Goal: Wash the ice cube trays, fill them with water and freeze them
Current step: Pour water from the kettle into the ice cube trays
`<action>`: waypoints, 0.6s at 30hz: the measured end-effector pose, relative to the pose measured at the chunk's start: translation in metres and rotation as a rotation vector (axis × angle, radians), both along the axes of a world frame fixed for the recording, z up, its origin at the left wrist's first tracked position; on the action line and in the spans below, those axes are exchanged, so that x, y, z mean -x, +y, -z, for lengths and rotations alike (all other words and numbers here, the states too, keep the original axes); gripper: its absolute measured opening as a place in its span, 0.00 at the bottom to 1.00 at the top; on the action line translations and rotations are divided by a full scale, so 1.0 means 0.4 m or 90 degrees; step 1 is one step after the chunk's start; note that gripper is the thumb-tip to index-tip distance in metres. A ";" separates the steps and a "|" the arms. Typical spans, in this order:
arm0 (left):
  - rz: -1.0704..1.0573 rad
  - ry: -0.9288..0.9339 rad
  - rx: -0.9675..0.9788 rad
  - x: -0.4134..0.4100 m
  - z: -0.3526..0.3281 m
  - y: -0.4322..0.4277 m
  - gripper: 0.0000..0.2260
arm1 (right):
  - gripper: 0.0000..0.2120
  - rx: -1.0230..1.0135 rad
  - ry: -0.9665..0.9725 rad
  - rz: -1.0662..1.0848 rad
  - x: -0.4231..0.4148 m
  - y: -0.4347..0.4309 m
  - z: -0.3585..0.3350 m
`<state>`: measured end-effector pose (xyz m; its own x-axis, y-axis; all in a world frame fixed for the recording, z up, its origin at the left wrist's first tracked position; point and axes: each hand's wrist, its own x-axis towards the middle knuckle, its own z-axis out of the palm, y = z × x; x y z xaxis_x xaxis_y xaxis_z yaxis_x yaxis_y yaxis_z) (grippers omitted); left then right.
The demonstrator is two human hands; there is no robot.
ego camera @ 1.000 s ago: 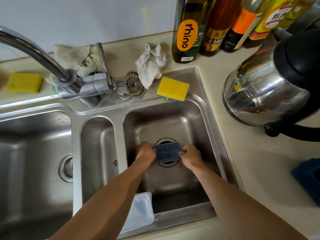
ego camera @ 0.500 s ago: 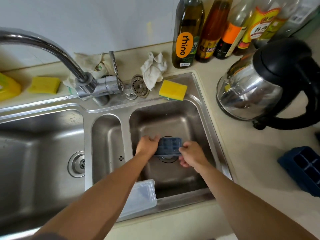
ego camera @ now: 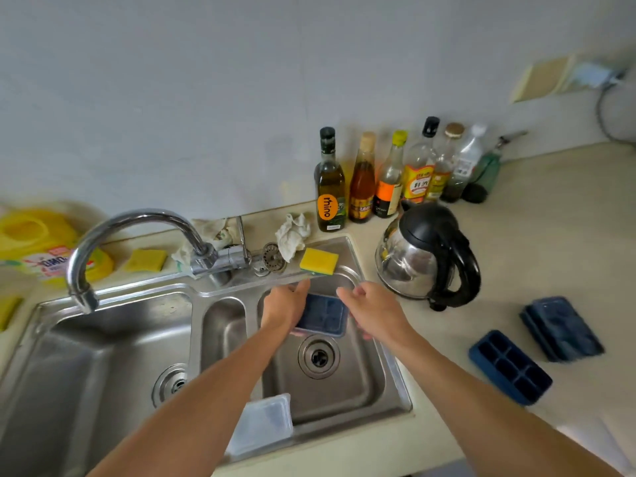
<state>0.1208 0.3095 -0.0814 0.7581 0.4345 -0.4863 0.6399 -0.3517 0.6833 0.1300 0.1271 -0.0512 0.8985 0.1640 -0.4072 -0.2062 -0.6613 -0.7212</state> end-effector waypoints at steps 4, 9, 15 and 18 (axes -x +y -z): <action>0.034 -0.025 -0.014 -0.008 -0.108 -0.035 0.19 | 0.27 0.057 -0.042 -0.076 -0.040 0.022 -0.104; 0.018 -0.039 0.031 0.004 -0.182 -0.066 0.16 | 0.28 0.111 -0.055 -0.137 -0.046 0.027 -0.141; 0.008 -0.035 0.065 0.008 -0.212 -0.085 0.16 | 0.28 0.127 -0.100 -0.158 -0.050 0.007 -0.161; 0.008 -0.054 0.072 0.007 -0.226 -0.094 0.21 | 0.30 0.124 -0.102 -0.154 -0.056 0.000 -0.172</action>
<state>0.1181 0.2718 0.0092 0.8032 0.3709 -0.4662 0.5748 -0.2766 0.7701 0.1523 0.1271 0.0176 0.8982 0.3128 -0.3088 0.0785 -0.8053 -0.5876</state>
